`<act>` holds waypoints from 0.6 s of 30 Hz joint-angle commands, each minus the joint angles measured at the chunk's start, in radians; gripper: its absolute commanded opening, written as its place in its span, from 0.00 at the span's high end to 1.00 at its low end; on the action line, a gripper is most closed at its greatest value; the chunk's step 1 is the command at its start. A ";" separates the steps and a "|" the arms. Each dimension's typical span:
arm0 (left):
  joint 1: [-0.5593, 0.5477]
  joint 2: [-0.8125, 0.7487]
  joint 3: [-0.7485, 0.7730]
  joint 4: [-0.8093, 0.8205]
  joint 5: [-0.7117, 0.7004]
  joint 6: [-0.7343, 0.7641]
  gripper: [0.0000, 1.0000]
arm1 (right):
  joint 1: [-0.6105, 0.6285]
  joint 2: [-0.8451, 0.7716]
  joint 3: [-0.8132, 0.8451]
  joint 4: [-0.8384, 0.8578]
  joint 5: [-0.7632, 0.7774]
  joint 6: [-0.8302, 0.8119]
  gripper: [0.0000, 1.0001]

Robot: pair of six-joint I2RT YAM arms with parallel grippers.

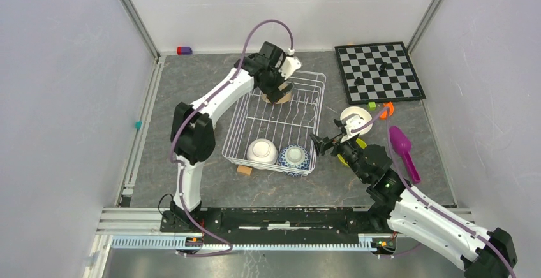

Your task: Unload the bowls from the dish rack

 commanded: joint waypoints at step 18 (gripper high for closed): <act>-0.080 0.189 0.150 -0.173 -0.153 0.444 0.00 | 0.000 0.038 0.020 0.026 0.009 -0.005 0.02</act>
